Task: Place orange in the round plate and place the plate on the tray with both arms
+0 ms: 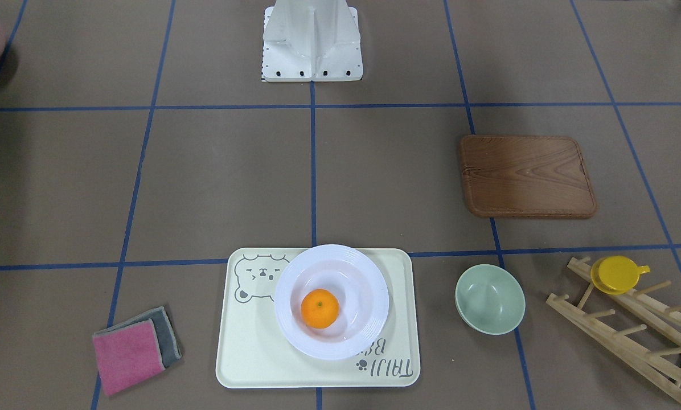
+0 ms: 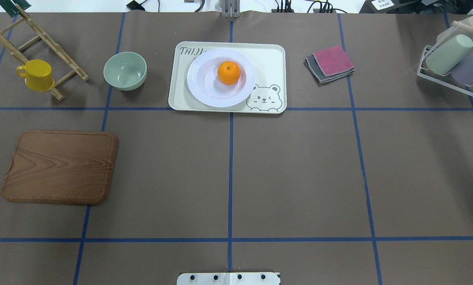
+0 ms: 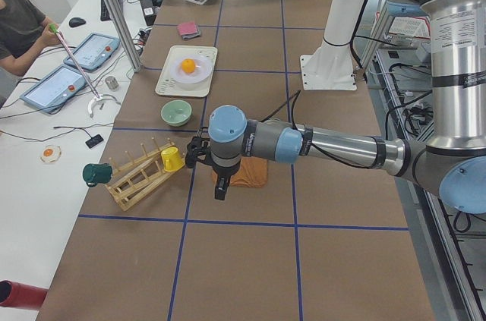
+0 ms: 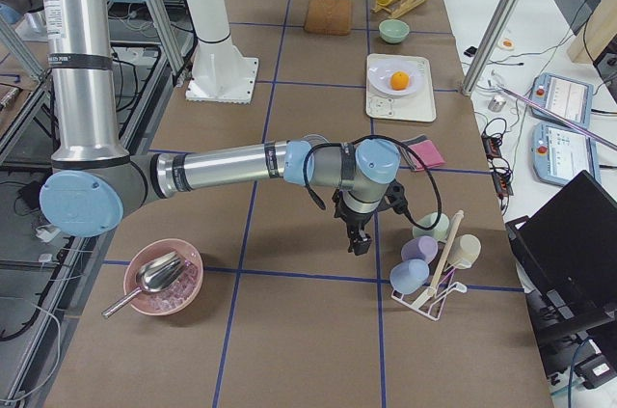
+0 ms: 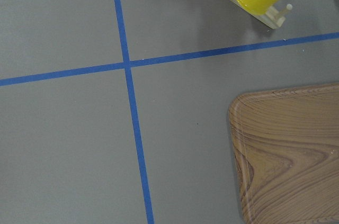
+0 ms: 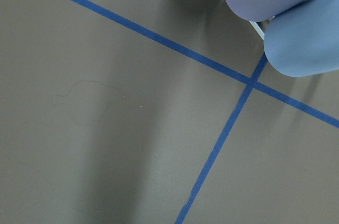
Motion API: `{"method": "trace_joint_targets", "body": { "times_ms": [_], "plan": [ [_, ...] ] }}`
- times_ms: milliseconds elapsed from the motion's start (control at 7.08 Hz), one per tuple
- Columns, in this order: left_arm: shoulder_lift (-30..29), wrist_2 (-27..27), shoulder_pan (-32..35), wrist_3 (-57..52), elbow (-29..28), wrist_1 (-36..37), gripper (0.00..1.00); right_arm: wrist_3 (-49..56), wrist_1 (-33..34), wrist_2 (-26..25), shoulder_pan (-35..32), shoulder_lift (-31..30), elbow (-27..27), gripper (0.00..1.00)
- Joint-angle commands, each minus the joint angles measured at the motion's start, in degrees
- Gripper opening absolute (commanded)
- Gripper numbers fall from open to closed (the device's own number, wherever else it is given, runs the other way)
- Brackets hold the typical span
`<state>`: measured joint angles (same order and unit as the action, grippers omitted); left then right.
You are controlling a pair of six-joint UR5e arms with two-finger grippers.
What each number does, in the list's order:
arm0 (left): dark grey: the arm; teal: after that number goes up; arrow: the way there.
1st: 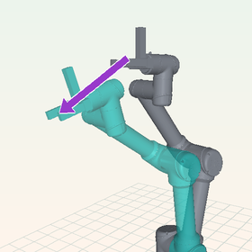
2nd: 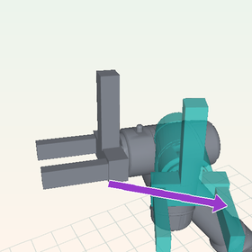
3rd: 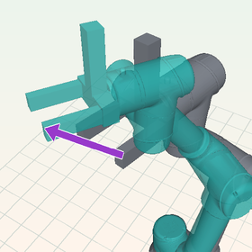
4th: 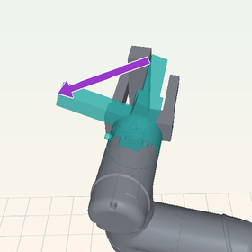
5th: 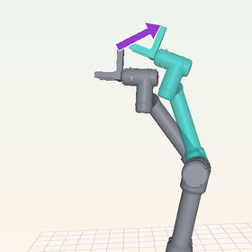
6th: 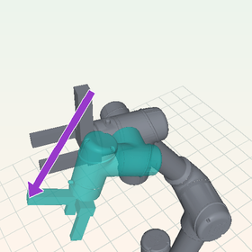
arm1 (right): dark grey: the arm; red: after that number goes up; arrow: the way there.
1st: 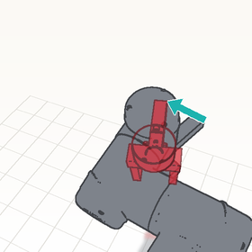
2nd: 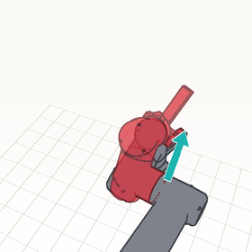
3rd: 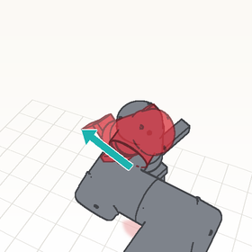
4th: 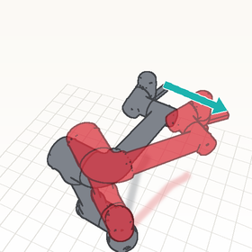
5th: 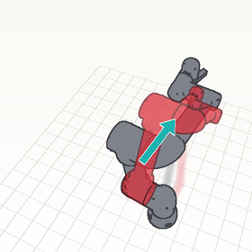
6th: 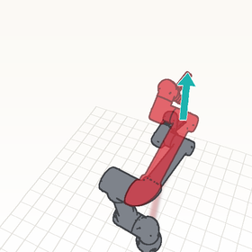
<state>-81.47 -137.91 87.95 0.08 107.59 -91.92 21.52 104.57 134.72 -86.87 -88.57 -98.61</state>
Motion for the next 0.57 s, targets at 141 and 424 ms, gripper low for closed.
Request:
{"method": "trace_joint_targets", "body": {
  "times_ms": [141, 424],
  "plan": [
    [-0.3, 0.1, 0.0, 0.0, 0.4, -0.2, 1.0, -1.3, -0.1, -0.2, -2.2, -2.0, 0.0, 1.0],
    [-0.3, 0.0, -0.1, 0.0, 0.5, -0.4, 1.0, -1.3, -0.1, -0.3, -2.6, -2.0, 0.3, 1.0]
  ]
}}
